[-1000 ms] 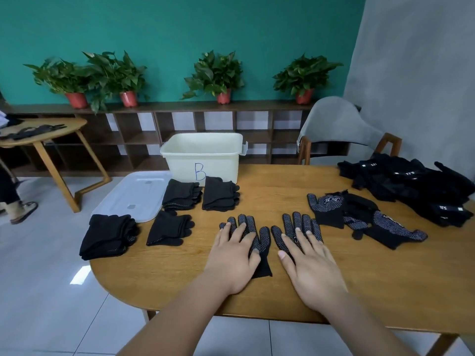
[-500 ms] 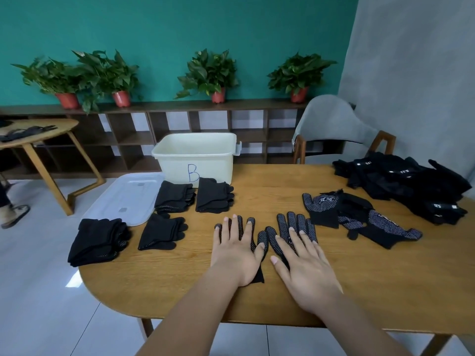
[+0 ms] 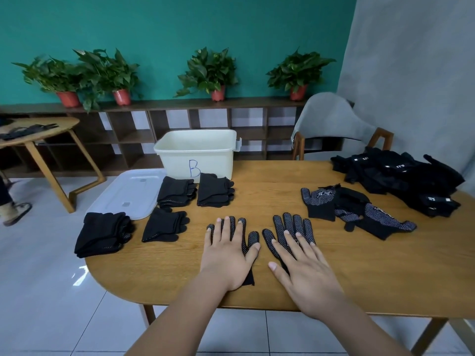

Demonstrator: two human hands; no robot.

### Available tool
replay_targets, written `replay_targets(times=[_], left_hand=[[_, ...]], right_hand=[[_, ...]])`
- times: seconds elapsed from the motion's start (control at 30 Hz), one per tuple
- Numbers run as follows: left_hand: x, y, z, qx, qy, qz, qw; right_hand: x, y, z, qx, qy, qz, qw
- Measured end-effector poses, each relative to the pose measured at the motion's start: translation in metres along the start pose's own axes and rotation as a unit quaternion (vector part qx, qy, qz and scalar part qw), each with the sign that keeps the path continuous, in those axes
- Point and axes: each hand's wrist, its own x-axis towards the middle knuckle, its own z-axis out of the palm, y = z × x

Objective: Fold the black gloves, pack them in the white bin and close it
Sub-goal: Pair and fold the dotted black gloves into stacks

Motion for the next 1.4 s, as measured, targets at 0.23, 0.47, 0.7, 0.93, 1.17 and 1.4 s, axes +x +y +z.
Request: replay_targets(times=[0.23,0.47,0.7,0.93,1.17,1.4], left_hand=[[-0.027,-0.006,-0.005,-0.186,0.234,0.096,0.949],[-0.058,0.005,0.004,0.013,-0.021,0.130,0.991],[-0.068,-0.002,0.010,-0.117,0.151,0.141,0.971],[-0.070,-0.008,0.016,-0.133,0.225,0.090,0.961],[-0.069,-0.001,-0.002,-0.092,0.179,0.050,0.978],[-0.068,0.021,-0.008,-0.311,0.224,0.030,0.923]], right_hand=[[-0.013,0.001,0.005,0.060,0.152,-0.003,0.986],[-0.012,0.001,0.007,0.077,0.159,-0.031,0.984],[-0.022,-0.001,0.005,0.081,0.240,-0.024,0.967],[-0.025,0.004,0.006,0.101,0.195,-0.045,0.975],[-0.025,0.005,0.006,0.120,0.178,-0.039,0.976],[-0.027,0.004,0.001,0.136,0.223,-0.045,0.964]])
